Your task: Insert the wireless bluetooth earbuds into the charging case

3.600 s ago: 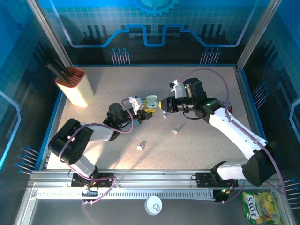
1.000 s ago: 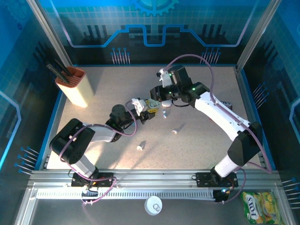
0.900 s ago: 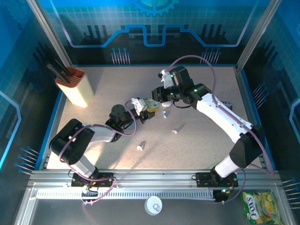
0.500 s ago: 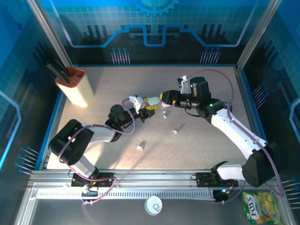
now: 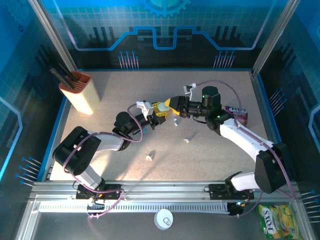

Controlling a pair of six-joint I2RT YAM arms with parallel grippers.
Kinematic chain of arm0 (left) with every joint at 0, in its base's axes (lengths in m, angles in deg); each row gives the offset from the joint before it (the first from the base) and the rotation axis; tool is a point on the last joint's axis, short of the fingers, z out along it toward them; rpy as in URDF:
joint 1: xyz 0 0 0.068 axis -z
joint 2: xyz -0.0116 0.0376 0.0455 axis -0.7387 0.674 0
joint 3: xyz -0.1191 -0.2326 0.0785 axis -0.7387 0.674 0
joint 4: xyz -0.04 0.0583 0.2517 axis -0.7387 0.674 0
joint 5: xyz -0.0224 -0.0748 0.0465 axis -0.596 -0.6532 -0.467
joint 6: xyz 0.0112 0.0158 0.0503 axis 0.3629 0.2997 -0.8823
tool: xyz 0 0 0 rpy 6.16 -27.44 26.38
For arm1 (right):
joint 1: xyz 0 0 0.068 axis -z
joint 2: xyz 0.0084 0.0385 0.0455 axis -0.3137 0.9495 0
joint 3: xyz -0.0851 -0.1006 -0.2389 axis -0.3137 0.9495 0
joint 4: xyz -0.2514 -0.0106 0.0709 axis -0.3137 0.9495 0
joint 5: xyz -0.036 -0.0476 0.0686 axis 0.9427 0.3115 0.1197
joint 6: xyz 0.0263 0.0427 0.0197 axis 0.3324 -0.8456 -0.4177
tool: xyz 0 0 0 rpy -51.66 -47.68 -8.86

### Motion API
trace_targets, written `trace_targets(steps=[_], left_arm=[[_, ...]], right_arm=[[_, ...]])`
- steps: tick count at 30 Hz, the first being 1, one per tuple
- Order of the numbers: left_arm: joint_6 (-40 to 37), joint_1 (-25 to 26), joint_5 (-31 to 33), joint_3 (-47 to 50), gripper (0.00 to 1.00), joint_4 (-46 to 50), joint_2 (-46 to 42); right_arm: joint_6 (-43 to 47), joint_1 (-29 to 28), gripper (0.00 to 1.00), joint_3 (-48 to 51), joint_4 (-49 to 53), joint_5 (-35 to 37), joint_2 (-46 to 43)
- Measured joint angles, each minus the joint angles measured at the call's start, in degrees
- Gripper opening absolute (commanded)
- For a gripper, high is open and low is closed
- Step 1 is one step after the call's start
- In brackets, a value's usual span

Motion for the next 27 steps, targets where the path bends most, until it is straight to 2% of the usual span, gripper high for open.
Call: trace_targets(steps=[8,11,14,16,20,23,27], left_arm=[[0.0,0.0,0.1,-0.2,0.36,-2.1,0.6],[-0.2,0.0,0.1,-0.3,0.44,-2.2,0.9],[-0.5,0.0,0.3,-0.3,0.68,-2.0,1.0],[-0.9,0.0,0.5,-0.2,0.79,-1.7,1.1],[-2.1,0.0,1.2,1.4,0.91,-1.3,1.1],[-3.7,0.0,2.0,3.7,0.97,0.2,0.5],[-6.2,0.0,3.1,6.6,0.99,4.5,-2.6]], right_arm=[[-2.7,0.3,0.24,0.3,-2.0,-0.6,0.8],[-3.0,0.5,0.23,0.4,-2.0,-0.6,0.8],[-2.9,0.9,0.24,0.9,-2.2,-0.7,0.8],[-2.8,1.6,0.24,1.4,-2.5,-0.7,0.8],[-0.8,5.2,0.24,4.1,-1.9,0.3,0.4],[3.0,8.4,0.24,6.2,3.0,3.3,0.4],[9.0,11.8,0.25,7.7,9.6,8.6,0.5]])
